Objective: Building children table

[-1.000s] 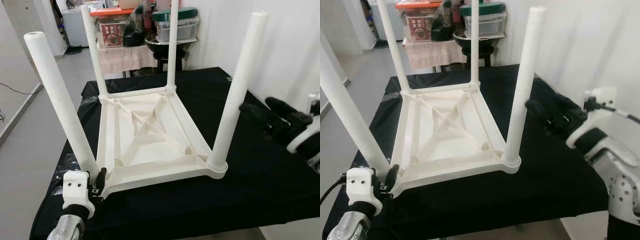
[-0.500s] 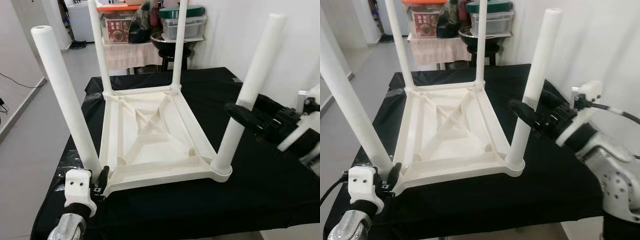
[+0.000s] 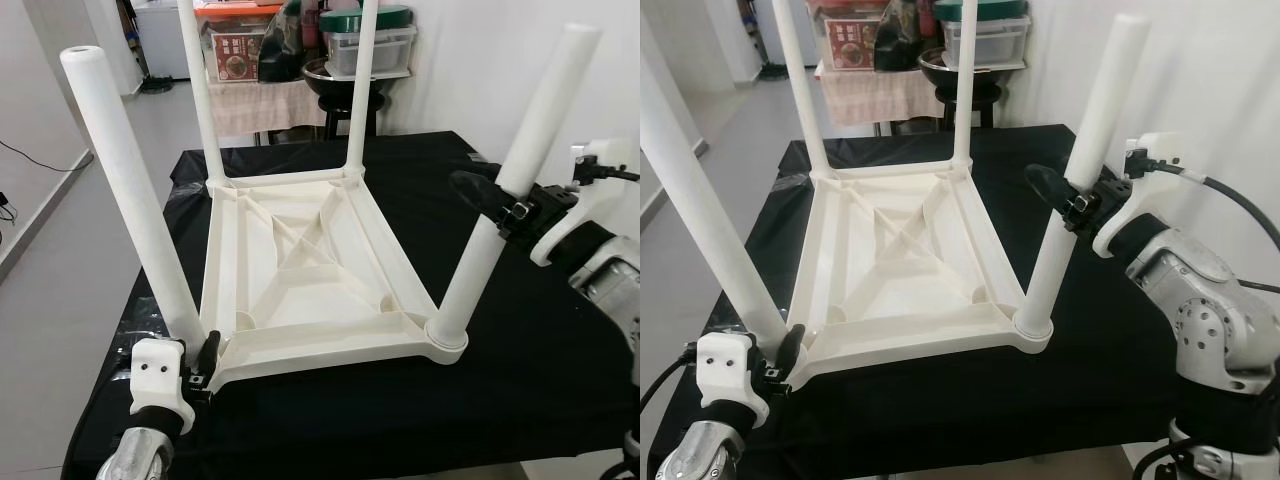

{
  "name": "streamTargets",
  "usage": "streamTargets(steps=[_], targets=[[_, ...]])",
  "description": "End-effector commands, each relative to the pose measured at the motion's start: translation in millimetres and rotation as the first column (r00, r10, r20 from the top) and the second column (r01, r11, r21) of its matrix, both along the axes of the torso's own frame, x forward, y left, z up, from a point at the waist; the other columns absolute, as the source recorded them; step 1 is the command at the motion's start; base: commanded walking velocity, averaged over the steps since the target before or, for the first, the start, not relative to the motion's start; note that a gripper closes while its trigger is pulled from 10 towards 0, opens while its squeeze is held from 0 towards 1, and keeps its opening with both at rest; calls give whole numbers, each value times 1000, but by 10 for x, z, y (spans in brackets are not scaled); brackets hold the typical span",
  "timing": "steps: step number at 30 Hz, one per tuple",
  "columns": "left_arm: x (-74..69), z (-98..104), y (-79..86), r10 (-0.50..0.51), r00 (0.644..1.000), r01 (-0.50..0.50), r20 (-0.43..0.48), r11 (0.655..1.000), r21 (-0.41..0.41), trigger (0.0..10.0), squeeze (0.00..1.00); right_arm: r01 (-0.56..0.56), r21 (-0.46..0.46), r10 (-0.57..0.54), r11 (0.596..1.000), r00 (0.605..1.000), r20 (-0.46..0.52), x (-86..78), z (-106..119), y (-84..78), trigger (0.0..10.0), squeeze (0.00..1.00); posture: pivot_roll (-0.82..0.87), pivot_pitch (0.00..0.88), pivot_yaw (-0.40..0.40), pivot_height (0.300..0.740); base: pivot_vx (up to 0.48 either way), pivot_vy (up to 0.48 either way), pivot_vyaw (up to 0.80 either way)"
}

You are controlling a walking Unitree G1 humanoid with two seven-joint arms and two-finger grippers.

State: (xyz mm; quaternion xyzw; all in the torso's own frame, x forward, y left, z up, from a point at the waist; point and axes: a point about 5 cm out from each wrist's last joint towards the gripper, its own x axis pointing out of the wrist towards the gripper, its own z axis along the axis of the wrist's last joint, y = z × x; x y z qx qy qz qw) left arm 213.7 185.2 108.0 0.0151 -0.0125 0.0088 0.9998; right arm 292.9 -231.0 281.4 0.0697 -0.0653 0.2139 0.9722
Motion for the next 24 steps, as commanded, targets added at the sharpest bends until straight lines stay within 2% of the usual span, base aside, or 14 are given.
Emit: streamTargets(steps=[1,7,9,10,11,13,15,16,17,18,20,22,23,24], targets=[[-36,-71,119,69,997,-68,-45,997,34,10000,0,115,21,-114,993,993,-35,40,-23,-155,0,0,-83,0,-23,740,0,0,0],[-21,0,178,91,996,-90,-20,995,44,10000,0,179,27,-177,983,982,-63,65,-64,-197,0,0,-82,0,-23,740,0,0,0],[43,206,231,89,995,-90,49,995,36,10000,0,252,43,-248,967,964,-96,102,-119,-235,0,0,-81,0,-22,740,0,0,0],[43,206,231,89,995,-90,49,995,36,10000,0,252,43,-248,967,964,-96,102,-119,-235,0,0,-81,0,-22,740,0,0,0],[94,379,250,69,992,-72,105,997,31,10000,0,298,46,-291,954,950,-110,124,-145,-257,0,0,-76,0,-24,740,0,0,0],[94,379,250,69,992,-72,105,997,31,10000,0,298,46,-291,954,950,-110,124,-145,-257,0,0,-76,0,-24,740,0,0,0],[189,809,301,21,971,-33,237,998,50,10000,0,395,57,-384,917,912,-142,180,-199,-335,0,0,-67,0,-24,740,0,0,0],[189,809,301,21,971,-33,237,998,50,10000,0,395,57,-384,917,912,-142,180,-199,-335,0,0,-67,0,-24,740,0,0,0],[231,1078,338,-7,950,-17,312,997,77,10000,0,454,46,-441,890,882,-167,212,-247,-387,0,0,-62,0,-24,740,0,0,0],[231,1078,338,-7,950,-17,312,997,77,10000,0,454,46,-441,890,882,-167,212,-247,-387,0,0,-62,0,-24,740,0,0,0],[281,1663,397,-88,885,22,457,989,147,10000,0,554,25,-531,832,809,-253,288,-412,-432,0,0,-49,0,-21,740,0,0,0],[281,1663,397,-88,885,22,457,989,147,10000,0,554,25,-531,832,809,-253,288,-412,-432,0,0,-49,0,-21,740,0,0,0],[286,1886,411,-120,854,39,506,985,168,10000,0,574,21,-543,819,786,-297,326,-497,-401,0,0,-45,0,-19,740,0,0,0],[286,1886,411,-120,854,39,506,985,168,10000,0,574,21,-543,819,786,-297,326,-497,-401,0,0,-45,0,-19,740,0,0,0]])
